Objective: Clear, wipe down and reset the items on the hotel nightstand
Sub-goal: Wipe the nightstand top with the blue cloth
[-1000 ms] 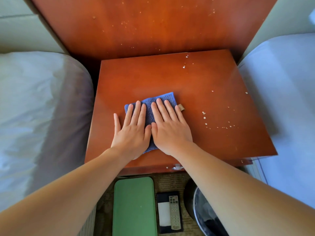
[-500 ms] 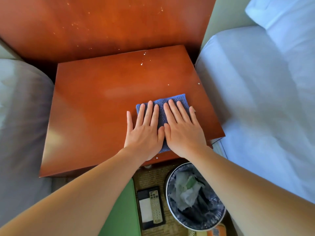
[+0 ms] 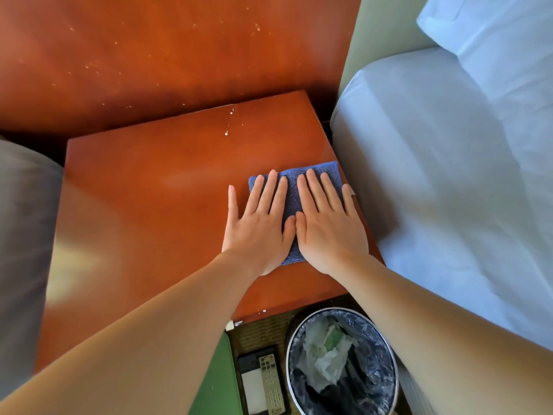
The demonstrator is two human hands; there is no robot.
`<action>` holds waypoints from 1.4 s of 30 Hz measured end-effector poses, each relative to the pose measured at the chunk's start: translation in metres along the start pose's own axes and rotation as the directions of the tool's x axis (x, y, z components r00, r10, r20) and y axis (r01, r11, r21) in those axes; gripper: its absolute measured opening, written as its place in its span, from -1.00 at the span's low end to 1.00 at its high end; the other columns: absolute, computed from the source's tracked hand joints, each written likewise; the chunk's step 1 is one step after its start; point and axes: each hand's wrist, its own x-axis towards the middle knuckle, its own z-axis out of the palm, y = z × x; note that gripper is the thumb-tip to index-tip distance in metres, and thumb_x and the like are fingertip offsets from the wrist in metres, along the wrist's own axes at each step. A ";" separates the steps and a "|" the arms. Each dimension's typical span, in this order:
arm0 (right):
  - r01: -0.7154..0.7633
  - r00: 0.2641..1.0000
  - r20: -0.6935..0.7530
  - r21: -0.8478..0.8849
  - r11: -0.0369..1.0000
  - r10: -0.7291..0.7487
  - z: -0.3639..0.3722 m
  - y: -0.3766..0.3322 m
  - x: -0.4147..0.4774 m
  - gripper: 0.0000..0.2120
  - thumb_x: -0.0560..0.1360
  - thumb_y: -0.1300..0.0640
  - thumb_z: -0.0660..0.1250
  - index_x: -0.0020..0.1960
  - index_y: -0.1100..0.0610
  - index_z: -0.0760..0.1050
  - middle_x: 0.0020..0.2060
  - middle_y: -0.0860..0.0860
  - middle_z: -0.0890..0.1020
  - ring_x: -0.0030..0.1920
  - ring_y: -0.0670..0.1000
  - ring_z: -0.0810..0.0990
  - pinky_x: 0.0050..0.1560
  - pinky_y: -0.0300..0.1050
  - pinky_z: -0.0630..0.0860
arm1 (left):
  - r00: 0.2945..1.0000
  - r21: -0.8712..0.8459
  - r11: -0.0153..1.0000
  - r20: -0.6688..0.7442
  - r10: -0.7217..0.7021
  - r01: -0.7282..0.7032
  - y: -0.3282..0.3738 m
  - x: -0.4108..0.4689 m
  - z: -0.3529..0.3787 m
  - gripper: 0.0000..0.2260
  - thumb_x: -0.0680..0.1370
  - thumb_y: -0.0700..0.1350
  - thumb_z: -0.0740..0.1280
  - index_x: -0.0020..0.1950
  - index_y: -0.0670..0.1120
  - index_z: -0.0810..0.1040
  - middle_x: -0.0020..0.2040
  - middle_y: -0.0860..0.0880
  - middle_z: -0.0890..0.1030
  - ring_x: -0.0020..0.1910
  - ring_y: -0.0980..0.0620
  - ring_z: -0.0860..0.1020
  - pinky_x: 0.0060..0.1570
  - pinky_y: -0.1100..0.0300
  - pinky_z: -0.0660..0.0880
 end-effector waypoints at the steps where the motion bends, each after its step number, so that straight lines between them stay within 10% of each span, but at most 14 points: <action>1: -0.003 1.000 -0.002 0.001 1.000 0.003 0.000 0.000 0.007 -0.37 0.54 -0.05 -0.35 0.58 0.12 -0.16 0.58 0.08 -0.02 0.57 0.09 -0.08 0.53 0.15 -0.15 | 1.000 0.005 1.000 -0.004 0.000 0.000 -0.003 0.006 -0.001 -0.41 0.55 0.16 -0.34 0.55 0.00 -0.35 0.58 0.02 -0.32 0.55 0.02 -0.32 0.49 -0.22 -0.27; 22: 0.029 1.000 -0.002 0.021 0.999 -0.029 0.001 -0.026 0.199 -0.47 0.67 -0.04 -0.17 0.59 0.06 -0.19 0.58 0.00 -0.12 0.57 0.02 -0.17 0.52 0.09 -0.21 | 0.995 -0.013 0.999 -0.088 -0.050 0.049 -0.110 0.163 -0.026 -0.44 0.64 0.14 -0.19 0.60 -0.01 -0.22 0.61 0.04 -0.21 0.57 0.06 -0.22 0.54 -0.06 -0.22; 32: 0.064 0.995 -0.081 -0.009 0.998 -0.065 0.000 -0.030 0.233 -0.53 0.66 -0.03 -0.08 0.53 0.05 0.13 0.49 0.02 0.25 0.52 0.06 0.11 0.52 0.13 -0.04 | 0.992 0.005 0.999 -0.123 -0.038 0.039 -0.125 0.192 -0.035 -0.47 0.66 0.09 -0.13 0.60 -0.10 0.00 0.54 -0.06 0.23 0.53 -0.03 0.16 0.54 0.05 -0.02; 42: 0.026 0.996 0.083 0.008 1.000 -0.027 -0.003 -0.039 0.199 -0.48 0.67 -0.04 -0.21 0.58 0.03 -0.24 0.58 -0.03 -0.19 0.56 0.00 -0.23 0.52 0.10 -0.24 | 0.997 0.030 0.998 -0.060 -0.046 0.048 -0.111 0.150 -0.029 -0.46 0.67 0.09 -0.20 0.59 -0.11 -0.23 0.61 -0.05 -0.20 0.58 -0.03 -0.22 0.53 -0.06 -0.23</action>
